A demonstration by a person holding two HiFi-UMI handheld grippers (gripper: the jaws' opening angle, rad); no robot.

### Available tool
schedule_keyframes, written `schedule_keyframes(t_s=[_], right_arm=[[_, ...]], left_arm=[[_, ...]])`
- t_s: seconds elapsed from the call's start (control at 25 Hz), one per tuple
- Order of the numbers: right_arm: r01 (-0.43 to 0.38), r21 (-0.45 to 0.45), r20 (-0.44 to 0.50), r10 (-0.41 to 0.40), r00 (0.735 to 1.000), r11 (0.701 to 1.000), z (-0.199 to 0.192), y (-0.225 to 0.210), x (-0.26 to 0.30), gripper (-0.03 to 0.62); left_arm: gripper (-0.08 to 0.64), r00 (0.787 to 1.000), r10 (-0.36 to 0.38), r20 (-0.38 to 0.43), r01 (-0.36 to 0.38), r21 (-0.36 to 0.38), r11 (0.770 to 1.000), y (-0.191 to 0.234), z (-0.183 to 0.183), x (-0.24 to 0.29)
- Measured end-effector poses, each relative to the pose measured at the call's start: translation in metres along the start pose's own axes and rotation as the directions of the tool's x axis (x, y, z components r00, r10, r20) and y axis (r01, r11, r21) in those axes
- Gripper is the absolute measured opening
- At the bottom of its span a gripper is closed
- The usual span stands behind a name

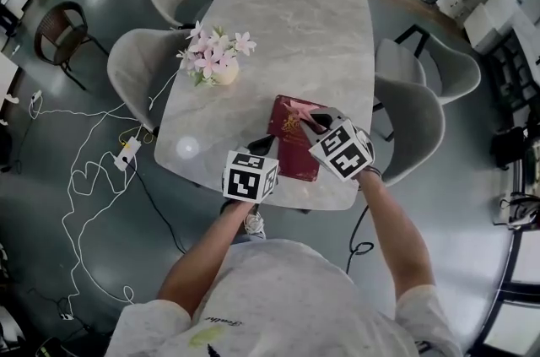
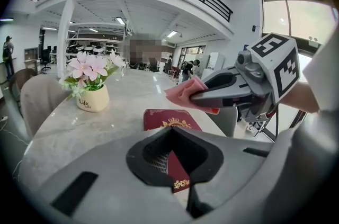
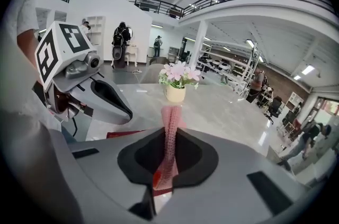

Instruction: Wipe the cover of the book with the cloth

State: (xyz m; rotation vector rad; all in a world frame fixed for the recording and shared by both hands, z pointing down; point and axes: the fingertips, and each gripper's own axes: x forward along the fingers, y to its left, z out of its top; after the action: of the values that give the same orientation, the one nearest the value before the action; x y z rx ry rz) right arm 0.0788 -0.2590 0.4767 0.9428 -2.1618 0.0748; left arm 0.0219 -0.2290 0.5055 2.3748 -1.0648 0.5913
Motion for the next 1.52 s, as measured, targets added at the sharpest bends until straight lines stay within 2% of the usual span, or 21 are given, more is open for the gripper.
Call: schedule_keyframes(t_s=[0.44,0.8,1.52], right_arm=[[0.03,-0.007,-0.07,-0.03,0.997,1.0,0.006,-0.027,0.064,0.018],[0.055,0.018,-0.142,-0.052,0.989,0.998,-0.012,-0.034,0.105,0.018],[0.006,0.054,-0.164,0.003,0.987,0.999,-0.027,-0.003,0.109,0.018]], left_arm=[[0.006,0.999,-0.04,-0.012,0.04,0.0,0.999,0.033,0.014,0.017],[0.008,0.997,-0.06,-0.044,0.06,0.002,0.998,0.053,0.014,0.024],[0.008,0.999,-0.031,-0.045,0.03,-0.009,1.0,0.061,0.004,0.011]])
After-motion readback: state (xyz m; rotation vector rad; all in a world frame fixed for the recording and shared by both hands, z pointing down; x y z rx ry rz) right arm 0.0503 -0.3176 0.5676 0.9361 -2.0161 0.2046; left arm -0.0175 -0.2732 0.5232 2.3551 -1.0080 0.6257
